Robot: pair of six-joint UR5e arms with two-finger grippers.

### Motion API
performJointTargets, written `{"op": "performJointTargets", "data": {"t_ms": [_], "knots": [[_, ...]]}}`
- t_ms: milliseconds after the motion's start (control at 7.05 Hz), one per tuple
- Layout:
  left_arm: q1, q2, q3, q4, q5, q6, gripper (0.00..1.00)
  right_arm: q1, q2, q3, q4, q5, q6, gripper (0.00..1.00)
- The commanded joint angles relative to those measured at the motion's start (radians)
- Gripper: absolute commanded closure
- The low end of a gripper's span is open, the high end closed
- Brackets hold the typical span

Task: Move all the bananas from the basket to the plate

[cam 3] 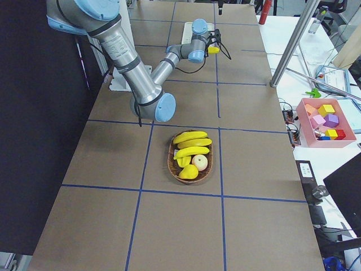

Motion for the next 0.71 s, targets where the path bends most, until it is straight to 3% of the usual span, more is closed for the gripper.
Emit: {"op": "performJointTargets", "data": {"t_ms": [0, 426, 568], "knots": [[0.065, -0.066, -0.012, -0.040, 0.003, -0.173, 0.00, -0.082, 0.088, -0.041, 0.002, -0.140, 0.009, 1.00], [0.136, -0.091, -0.014, -0.140, 0.018, -0.418, 0.01, -0.122, 0.142, -0.041, 0.002, -0.173, 0.009, 0.99], [0.182, -0.094, -0.014, -0.175, 0.065, -0.469, 0.01, -0.123, 0.148, -0.042, 0.002, -0.173, 0.011, 0.99]]}}
